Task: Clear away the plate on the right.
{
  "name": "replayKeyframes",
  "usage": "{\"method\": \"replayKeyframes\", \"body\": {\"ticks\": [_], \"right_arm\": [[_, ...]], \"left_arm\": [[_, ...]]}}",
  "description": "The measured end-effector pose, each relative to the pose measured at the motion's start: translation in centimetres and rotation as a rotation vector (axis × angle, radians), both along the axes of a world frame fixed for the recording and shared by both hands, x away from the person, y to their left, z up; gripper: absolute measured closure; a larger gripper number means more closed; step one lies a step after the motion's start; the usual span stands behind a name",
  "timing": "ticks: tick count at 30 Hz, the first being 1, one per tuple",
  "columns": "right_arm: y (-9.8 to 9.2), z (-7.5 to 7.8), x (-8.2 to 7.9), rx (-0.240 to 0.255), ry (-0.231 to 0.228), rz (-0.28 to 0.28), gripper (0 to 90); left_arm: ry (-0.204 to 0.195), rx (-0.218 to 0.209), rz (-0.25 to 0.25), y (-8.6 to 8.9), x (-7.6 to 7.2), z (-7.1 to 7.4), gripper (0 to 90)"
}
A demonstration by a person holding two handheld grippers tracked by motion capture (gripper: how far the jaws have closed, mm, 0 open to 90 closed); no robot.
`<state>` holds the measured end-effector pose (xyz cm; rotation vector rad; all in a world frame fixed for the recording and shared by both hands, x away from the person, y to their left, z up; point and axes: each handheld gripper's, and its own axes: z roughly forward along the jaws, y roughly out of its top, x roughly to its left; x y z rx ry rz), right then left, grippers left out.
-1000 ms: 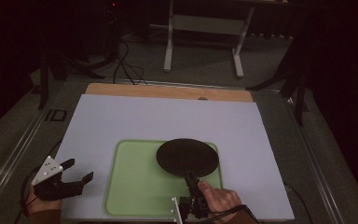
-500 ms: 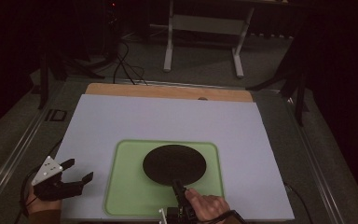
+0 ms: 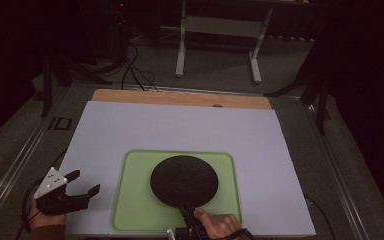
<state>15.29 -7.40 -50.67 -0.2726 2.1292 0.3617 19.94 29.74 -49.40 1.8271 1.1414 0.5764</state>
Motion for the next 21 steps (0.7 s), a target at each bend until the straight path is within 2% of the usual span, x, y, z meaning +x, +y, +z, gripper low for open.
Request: {"method": "replayKeyframes", "body": {"ticks": [3,9,14,17,20,21], "right_arm": [[0.1,-0.5,-0.2,-0.006,0.021,0.013,86.8],[0.2,-0.4,-0.2,0.022,0.047,0.006,87.1],[0.4,-0.8,-0.4,0.006,0.057,0.011,86.0],[0.5,-1.2,-0.2,-0.013,0.112,0.011,81.9],[0.6,-2.3,-0.3,-0.051,0.138,0.016,79.0],[0.6,-2.5,-0.4,-0.050,0.152,0.012,78.8]], "left_arm": [[0.000,0.000,0.000,0.0,0.0,0.0,14.2],[0.000,-0.001,0.000,0.0,0.0,0.0,14.2],[0.000,0.000,0.001,0.0,0.0,0.0,14.2],[0.001,0.000,0.001,0.0,0.0,0.0,14.2],[0.001,0.001,0.000,0.0,0.0,0.0,14.3],[0.000,0.000,0.001,0.0,0.0,0.0,14.2]]}}
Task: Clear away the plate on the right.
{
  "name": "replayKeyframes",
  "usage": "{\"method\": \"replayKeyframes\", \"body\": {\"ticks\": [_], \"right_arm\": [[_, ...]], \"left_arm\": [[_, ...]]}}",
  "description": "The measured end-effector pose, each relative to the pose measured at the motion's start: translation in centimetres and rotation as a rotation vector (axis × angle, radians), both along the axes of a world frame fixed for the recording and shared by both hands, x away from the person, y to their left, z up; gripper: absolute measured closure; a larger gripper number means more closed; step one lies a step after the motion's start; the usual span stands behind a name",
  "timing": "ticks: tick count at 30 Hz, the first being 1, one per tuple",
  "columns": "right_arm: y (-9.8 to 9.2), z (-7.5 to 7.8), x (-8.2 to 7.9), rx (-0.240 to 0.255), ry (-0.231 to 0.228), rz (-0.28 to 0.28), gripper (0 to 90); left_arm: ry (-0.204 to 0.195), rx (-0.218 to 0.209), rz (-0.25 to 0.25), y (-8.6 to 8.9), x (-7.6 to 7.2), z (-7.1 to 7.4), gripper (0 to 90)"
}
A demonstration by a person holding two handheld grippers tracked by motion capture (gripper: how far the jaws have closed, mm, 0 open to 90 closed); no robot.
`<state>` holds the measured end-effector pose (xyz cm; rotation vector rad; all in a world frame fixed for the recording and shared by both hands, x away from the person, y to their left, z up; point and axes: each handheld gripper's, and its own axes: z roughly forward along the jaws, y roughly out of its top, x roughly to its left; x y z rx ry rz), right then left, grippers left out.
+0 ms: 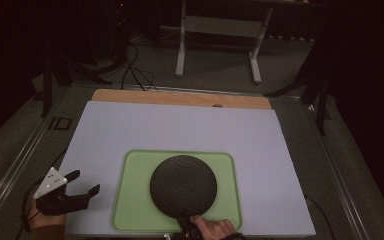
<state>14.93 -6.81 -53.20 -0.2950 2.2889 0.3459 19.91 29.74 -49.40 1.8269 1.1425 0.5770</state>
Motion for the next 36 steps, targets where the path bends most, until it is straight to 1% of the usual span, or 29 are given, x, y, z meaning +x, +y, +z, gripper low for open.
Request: {"method": "replayKeyframes", "body": {"ticks": [1,2,3,5,7,9,11,12,13,14,17,20,23,26,30,32,34,36], "right_arm": [[-0.1,0.0,-0.1,0.017,0.000,-0.002,78.7],[-0.2,0.3,0.0,0.050,0.032,-0.011,76.7],[-0.3,0.7,0.1,0.069,0.053,-0.016,74.9],[-0.4,1.0,0.3,0.087,0.078,-0.022,73.5],[-0.5,1.1,0.3,0.092,0.088,-0.023,73.1],[-0.6,1.4,0.2,0.113,0.099,-0.020,71.7],[-0.7,1.8,0.2,0.146,0.131,-0.027,70.3],[-0.7,1.8,0.2,0.146,0.131,-0.027,70.3],[-0.7,1.9,0.2,0.158,0.139,-0.025,69.6],[-0.9,2.3,0.4,0.187,0.164,-0.027,68.5],[-1.2,2.9,0.8,0.234,0.189,-0.037,66.6],[-1.5,3.5,1.3,0.281,0.241,-0.054,60.5],[-1.7,3.8,1.9,0.323,0.273,-0.069,54.8],[-1.9,3.9,2.3,0.360,0.305,-0.097,47.8],[-2.0,3.9,2.8,0.385,0.336,-0.121,38.9],[-2.0,3.8,3.0,0.405,0.348,-0.132,34.6],[-2.1,3.9,3.3,0.427,0.391,-0.140,29.2],[-2.1,3.9,3.5,0.448,0.403,-0.150,24.8]], "left_arm": [[0.000,0.001,0.000,0.0,0.0,0.0,14.3],[0.001,0.002,0.000,0.0,0.0,0.0,14.2],[0.001,0.001,0.001,0.0,0.0,0.0,14.3],[0.001,0.003,-0.001,0.0,0.0,0.0,14.3],[0.000,0.001,0.000,0.0,0.0,0.0,14.3],[0.001,0.001,0.002,0.0,0.0,0.0,14.3],[0.001,0.002,0.000,0.0,0.0,0.0,14.3],[0.001,0.002,0.000,0.0,0.0,0.0,14.3],[0.001,0.004,-0.001,0.0,0.0,0.0,14.3],[0.001,0.002,0.000,0.0,0.0,0.0,14.3],[0.001,0.001,0.001,0.0,0.0,0.0,14.3],[0.001,0.003,0.000,0.0,0.0,0.0,14.3],[0.002,0.002,0.002,0.0,0.0,0.0,14.3],[0.002,0.001,0.002,0.0,0.1,0.0,14.3],[0.002,0.001,0.002,0.0,0.1,0.0,14.3],[0.002,0.001,0.002,0.0,0.1,0.0,14.3],[0.002,0.001,0.001,0.0,0.1,0.0,14.3],[0.002,0.000,0.001,0.0,0.1,-0.1,14.3]]}}
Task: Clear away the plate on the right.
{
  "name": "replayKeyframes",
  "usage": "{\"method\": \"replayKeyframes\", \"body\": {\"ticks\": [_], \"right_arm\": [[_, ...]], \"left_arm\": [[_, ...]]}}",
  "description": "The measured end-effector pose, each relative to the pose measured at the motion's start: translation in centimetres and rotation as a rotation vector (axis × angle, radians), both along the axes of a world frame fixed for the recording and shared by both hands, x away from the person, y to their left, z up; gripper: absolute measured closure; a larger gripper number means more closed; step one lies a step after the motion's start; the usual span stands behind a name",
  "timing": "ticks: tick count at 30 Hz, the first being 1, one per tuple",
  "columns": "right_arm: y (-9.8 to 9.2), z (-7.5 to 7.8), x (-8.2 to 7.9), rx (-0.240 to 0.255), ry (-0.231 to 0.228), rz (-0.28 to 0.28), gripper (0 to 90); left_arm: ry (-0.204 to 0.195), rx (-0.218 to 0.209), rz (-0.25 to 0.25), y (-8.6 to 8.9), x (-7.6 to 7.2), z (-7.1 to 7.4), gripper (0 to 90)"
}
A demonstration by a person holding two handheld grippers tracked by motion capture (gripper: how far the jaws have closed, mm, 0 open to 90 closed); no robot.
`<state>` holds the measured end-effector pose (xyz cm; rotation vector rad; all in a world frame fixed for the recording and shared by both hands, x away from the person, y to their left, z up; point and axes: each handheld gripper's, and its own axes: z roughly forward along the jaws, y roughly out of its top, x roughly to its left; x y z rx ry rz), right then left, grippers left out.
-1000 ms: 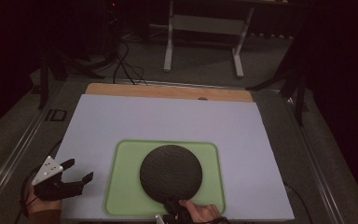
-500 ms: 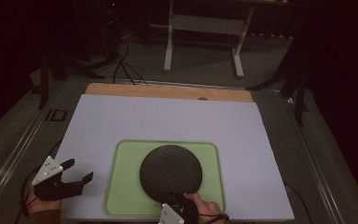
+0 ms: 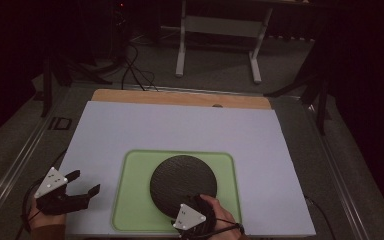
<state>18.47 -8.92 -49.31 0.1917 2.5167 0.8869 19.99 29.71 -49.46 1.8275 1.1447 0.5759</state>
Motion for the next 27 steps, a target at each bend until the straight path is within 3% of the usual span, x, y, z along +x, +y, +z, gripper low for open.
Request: {"method": "replayKeyframes", "body": {"ticks": [9,19,27], "right_arm": [[-0.1,-0.1,0.7,0.052,0.042,-0.071,12.2],[-1.1,0.4,1.4,0.144,0.082,-0.126,11.4],[-2.5,1.0,2.0,0.224,0.079,-0.197,11.6]], "left_arm": [[0.002,-0.001,0.001,0.0,0.0,0.0,14.3],[0.001,-0.001,0.001,0.0,0.0,0.0,14.3],[0.000,0.000,0.002,0.0,0.0,0.0,14.4]]}}
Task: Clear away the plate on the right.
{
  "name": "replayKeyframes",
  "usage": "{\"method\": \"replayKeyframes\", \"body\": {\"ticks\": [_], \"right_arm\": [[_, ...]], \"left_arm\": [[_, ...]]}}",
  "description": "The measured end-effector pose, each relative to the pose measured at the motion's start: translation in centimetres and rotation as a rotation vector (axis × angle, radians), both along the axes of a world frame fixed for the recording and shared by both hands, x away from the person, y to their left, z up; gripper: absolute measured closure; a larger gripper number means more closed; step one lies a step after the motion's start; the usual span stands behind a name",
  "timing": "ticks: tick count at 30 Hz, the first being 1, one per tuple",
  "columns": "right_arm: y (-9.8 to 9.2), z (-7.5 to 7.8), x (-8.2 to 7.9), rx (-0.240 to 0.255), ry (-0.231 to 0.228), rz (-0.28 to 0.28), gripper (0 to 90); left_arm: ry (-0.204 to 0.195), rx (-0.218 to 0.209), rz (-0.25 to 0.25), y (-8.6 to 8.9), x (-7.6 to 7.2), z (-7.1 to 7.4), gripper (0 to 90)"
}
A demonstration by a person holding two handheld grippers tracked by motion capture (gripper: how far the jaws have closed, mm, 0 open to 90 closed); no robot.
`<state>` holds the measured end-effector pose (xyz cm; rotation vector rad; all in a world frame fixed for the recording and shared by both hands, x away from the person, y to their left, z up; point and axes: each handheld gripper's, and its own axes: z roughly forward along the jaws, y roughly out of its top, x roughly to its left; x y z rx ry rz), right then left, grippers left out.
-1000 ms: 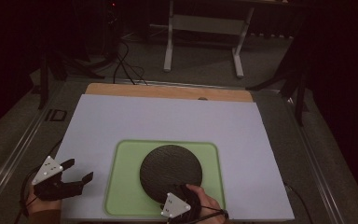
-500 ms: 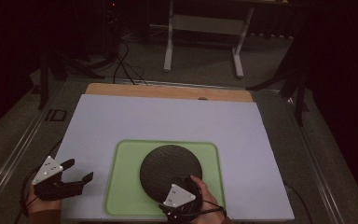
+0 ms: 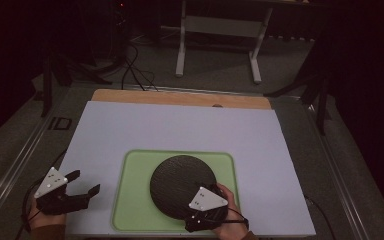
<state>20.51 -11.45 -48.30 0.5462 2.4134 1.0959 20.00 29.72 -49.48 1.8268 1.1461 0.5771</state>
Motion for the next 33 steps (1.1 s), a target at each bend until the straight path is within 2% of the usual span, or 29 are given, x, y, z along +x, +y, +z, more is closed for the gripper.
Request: {"method": "replayKeyframes", "body": {"ticks": [3,17,27,33], "right_arm": [[-0.6,0.3,0.2,0.024,0.000,-0.024,11.7],[-3.5,1.3,0.9,0.060,-0.032,-0.114,13.2],[-6.5,1.8,1.1,0.077,-0.051,-0.192,13.5],[-9.7,1.5,1.1,0.101,-0.053,-0.267,13.5]], "left_arm": [[0.000,0.001,0.000,0.0,0.0,0.0,14.4],[-0.001,0.006,0.000,0.0,0.0,0.0,14.6],[-0.002,0.006,0.000,0.0,0.0,0.0,14.7],[-0.002,0.005,0.000,0.0,0.0,0.0,14.7]]}}
